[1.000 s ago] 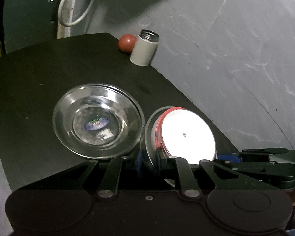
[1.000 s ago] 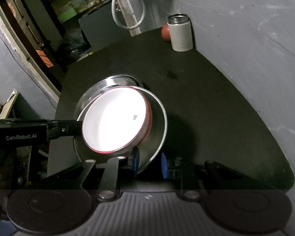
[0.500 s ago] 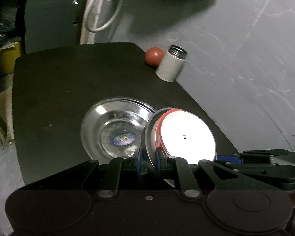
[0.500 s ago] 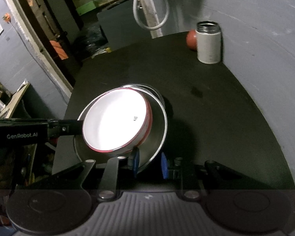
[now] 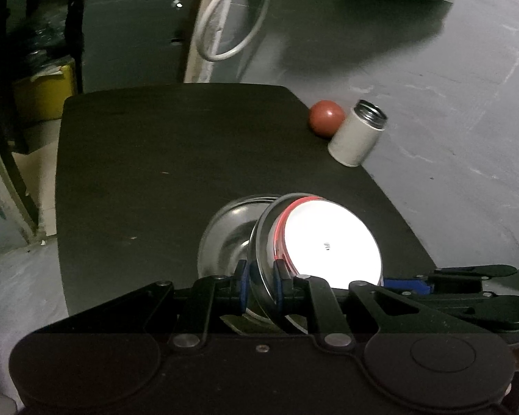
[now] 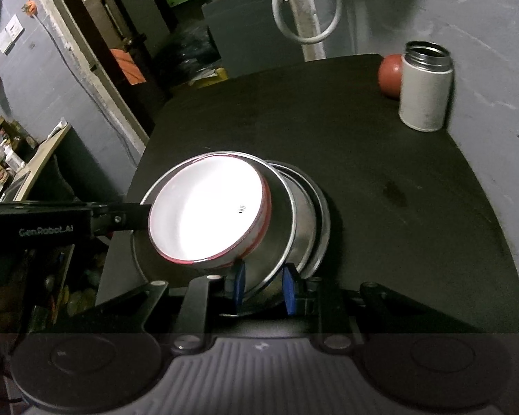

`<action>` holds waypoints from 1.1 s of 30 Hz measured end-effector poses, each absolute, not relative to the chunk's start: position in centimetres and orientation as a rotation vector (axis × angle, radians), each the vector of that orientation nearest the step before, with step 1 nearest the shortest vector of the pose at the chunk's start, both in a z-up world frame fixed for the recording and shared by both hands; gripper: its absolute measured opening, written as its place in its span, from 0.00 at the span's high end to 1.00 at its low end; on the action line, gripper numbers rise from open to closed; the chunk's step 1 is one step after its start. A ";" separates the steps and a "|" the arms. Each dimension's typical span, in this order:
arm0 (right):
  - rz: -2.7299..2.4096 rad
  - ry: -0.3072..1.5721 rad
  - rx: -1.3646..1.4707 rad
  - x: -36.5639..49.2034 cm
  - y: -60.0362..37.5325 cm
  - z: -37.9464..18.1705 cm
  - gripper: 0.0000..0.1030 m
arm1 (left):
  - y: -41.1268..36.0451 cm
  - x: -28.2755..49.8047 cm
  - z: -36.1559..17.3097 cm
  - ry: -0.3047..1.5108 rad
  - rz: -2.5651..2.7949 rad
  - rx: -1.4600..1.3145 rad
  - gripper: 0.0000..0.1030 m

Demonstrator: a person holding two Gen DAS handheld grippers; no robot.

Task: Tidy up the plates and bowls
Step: 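Lift the bowl stack with both grippers and carry it over the steel plate, then lower the bowl stack onto the steel plate with both grippers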

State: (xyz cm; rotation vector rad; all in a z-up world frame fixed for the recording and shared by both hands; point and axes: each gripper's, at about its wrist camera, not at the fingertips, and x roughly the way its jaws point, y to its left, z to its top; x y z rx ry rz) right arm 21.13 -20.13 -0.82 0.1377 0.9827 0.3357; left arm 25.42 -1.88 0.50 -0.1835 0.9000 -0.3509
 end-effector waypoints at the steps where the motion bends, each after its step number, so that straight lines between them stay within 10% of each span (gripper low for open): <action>1: 0.340 0.984 0.135 21.5 -20.0 -0.9 0.75 | -1.8 25.7 0.4 0.902 -0.344 -0.185 0.86; 33: 0.370 0.979 0.107 24.0 -19.7 -1.5 0.80 | -1.3 27.9 -2.0 0.949 -0.267 -0.183 0.87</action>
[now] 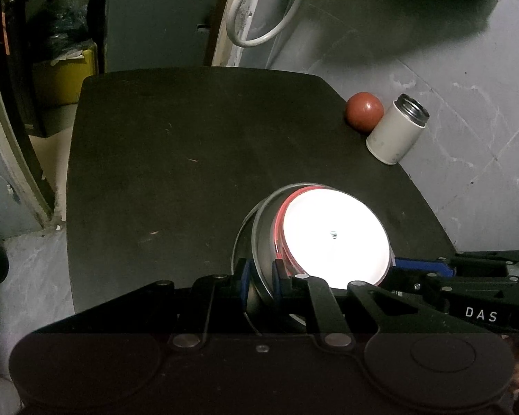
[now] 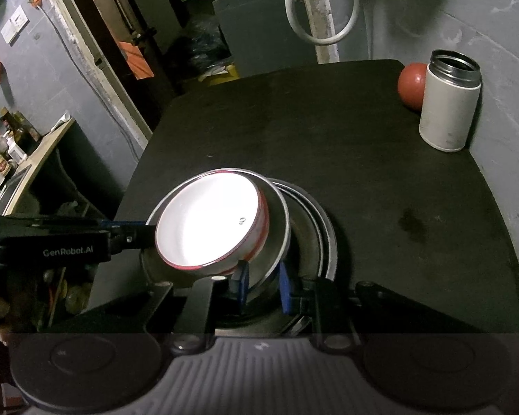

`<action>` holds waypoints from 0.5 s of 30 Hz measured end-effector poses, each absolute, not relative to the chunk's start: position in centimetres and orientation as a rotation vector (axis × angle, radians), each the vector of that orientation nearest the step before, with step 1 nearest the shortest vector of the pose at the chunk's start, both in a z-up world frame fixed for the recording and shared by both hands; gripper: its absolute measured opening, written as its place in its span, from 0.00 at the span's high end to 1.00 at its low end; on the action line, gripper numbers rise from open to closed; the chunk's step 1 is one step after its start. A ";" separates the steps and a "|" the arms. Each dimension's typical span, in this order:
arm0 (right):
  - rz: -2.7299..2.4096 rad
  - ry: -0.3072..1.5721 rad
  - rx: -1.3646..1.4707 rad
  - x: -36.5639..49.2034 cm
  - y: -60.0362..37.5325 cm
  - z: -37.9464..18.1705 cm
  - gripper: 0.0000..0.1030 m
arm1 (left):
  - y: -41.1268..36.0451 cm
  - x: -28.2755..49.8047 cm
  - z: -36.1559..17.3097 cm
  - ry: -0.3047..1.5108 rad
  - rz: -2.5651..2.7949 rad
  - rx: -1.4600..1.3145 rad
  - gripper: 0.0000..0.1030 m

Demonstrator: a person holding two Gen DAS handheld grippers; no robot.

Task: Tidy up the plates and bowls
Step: 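Lower the bowl stack onto the steel plate with both grippers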

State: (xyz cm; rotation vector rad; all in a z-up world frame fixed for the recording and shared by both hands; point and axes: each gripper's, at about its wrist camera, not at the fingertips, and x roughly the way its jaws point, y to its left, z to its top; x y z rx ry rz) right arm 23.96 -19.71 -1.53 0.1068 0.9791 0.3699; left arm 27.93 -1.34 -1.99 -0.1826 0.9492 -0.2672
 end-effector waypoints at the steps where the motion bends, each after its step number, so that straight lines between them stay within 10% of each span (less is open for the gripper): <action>1: 0.368 0.979 0.107 24.0 -19.6 -1.5 0.80 | -1.4 27.9 -2.0 0.949 -0.266 -0.182 0.87; 15: 0.362 0.973 0.111 23.8 -19.6 -1.6 0.79 | -2.1 27.3 -1.9 0.949 -0.249 -0.161 0.87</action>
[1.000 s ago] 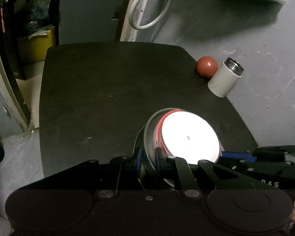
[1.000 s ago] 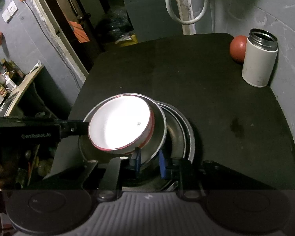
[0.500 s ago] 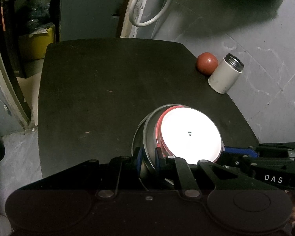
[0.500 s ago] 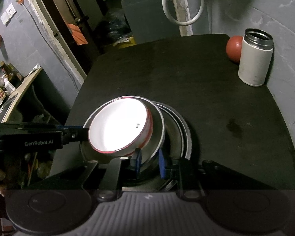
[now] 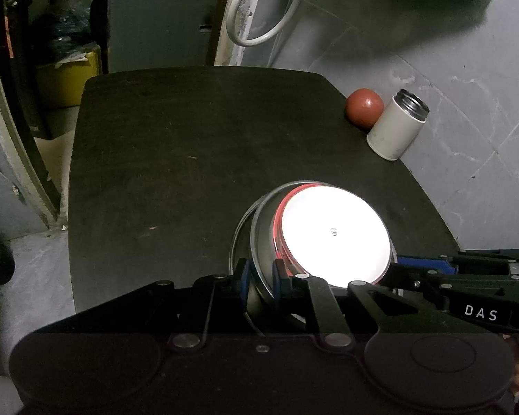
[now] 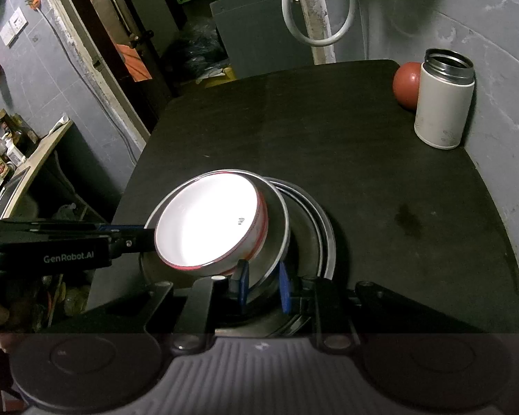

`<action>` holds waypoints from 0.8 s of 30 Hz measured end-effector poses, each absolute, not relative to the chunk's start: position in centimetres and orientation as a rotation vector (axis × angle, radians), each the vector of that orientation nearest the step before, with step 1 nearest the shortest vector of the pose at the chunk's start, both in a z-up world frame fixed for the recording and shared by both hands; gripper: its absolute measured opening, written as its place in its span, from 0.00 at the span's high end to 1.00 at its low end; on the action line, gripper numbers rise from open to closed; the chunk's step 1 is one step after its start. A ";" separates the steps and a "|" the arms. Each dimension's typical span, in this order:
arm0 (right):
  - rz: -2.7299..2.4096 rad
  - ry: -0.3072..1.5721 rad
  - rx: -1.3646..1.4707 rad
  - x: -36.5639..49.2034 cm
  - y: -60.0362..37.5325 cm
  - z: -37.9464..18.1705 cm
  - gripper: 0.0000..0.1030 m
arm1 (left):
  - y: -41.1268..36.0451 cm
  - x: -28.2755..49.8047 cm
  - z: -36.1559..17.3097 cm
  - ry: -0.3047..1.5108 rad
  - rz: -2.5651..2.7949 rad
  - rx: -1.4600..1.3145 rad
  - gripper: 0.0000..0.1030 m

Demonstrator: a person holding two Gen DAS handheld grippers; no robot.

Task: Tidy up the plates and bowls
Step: 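Lower the bowl stack onto the steel plate with both grippers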

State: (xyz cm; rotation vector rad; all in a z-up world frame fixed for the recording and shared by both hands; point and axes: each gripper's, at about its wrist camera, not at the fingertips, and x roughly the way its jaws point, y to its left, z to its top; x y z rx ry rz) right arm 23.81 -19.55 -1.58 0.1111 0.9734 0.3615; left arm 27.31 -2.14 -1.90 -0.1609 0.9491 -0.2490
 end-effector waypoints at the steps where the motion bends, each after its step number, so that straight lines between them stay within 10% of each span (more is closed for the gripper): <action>1: 0.362 0.973 0.112 23.8 -19.6 -1.6 0.79 | -2.2 27.3 -1.9 0.949 -0.248 -0.161 0.87; 24: 0.391 0.955 0.147 23.1 -20.4 -2.1 0.63 | -3.2 26.0 -1.7 0.929 -0.156 -0.158 0.73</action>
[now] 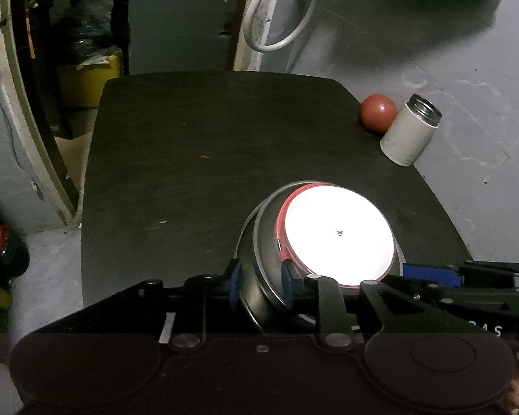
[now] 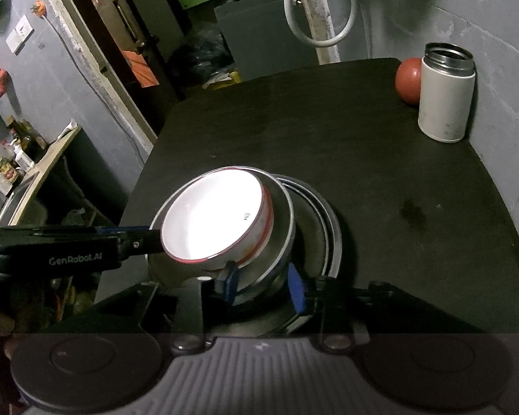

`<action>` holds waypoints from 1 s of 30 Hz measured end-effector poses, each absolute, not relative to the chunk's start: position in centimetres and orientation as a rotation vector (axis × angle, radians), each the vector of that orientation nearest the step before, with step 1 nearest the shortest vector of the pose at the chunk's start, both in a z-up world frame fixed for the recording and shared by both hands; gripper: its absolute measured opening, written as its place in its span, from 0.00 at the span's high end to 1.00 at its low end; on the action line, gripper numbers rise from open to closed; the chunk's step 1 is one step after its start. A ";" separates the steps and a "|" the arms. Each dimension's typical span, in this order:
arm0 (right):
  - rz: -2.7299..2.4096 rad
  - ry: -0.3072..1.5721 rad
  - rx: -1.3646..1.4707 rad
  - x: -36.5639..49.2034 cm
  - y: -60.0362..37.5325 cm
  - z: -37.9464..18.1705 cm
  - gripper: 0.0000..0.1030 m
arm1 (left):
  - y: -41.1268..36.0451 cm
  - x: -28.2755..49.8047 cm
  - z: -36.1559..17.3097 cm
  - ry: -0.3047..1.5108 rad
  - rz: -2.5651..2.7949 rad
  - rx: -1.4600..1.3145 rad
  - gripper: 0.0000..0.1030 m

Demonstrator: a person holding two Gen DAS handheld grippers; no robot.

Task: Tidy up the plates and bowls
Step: 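Lower the bowl stack onto the steel plate with both grippers, then open both grippers and withdraw them from the stack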

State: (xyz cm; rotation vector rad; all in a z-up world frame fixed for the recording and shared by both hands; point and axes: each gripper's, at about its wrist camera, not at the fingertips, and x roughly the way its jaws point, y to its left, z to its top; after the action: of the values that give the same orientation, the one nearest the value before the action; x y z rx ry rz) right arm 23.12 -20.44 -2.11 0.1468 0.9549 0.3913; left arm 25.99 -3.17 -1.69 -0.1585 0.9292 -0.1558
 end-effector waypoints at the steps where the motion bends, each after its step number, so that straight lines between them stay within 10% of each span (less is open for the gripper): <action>1: 0.392 0.954 0.146 23.1 -20.5 -2.1 0.60 | -3.2 25.9 -1.7 0.928 -0.149 -0.159 0.71; 14: 0.368 0.920 0.139 22.7 -20.6 -1.8 0.37 | -2.7 24.4 -1.0 0.880 -0.065 -0.165 0.31; 30: 0.334 0.853 0.141 22.1 -20.8 -1.0 0.16 | -2.1 23.1 -0.3 0.817 -0.047 -0.193 0.13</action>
State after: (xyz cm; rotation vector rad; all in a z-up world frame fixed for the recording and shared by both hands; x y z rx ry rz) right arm 22.12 -20.81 -0.96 0.1407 0.8534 0.3343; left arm 23.13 -2.15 -0.28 -0.1935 0.8170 -0.0466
